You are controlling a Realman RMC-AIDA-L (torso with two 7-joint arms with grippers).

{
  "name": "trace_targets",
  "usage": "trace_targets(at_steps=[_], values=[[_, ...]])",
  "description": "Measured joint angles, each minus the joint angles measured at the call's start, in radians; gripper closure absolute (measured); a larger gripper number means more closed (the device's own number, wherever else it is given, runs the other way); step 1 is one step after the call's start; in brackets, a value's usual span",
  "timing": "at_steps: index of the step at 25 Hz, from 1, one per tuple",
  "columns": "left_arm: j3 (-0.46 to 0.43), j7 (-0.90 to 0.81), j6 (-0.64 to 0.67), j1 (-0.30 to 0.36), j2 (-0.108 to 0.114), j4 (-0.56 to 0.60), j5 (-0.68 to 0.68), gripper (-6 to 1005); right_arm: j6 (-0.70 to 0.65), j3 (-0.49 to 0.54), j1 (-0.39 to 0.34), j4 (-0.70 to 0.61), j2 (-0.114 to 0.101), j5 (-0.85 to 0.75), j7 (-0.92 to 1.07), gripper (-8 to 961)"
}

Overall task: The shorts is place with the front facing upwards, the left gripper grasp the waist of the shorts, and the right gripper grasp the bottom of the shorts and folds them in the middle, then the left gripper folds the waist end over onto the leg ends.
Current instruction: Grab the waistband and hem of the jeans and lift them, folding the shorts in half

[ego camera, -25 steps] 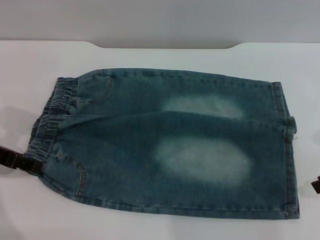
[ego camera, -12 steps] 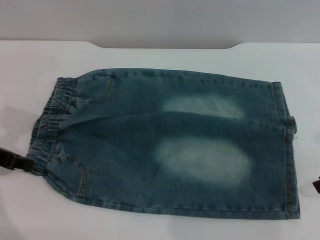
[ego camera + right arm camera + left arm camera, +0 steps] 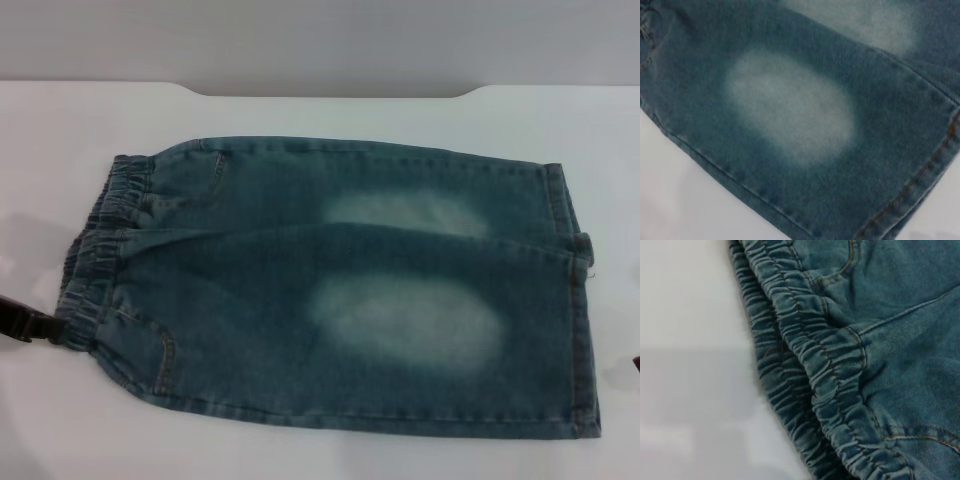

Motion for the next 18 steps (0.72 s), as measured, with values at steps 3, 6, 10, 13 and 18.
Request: trace_targets(at_steps=[3, 6, 10, 13, 18], values=[[0.0, 0.0, 0.0, 0.0, 0.0, 0.002, 0.0, 969, -0.021, 0.0, -0.006, -0.012, -0.004, -0.009, 0.004, 734], [0.0, 0.0, 0.0, 0.0, 0.001, 0.003, 0.0, 969, -0.063, 0.001, -0.01, -0.051, -0.006, -0.048, 0.006, 735], [0.0, -0.001, 0.0, 0.0, 0.002, 0.004, 0.0, 969, -0.099, -0.003, -0.018, -0.11, -0.003, -0.13, 0.005, 737], [0.0, 0.0, -0.002, 0.0, 0.001, 0.002, 0.0, 970, -0.097, -0.009, -0.023, -0.106, 0.0, -0.134, 0.003, 738], [0.0, 0.003, -0.005, -0.003, -0.004, 0.003, 0.0, 970, -0.054, -0.027, -0.024, -0.054, 0.003, -0.103, 0.001, 739]])
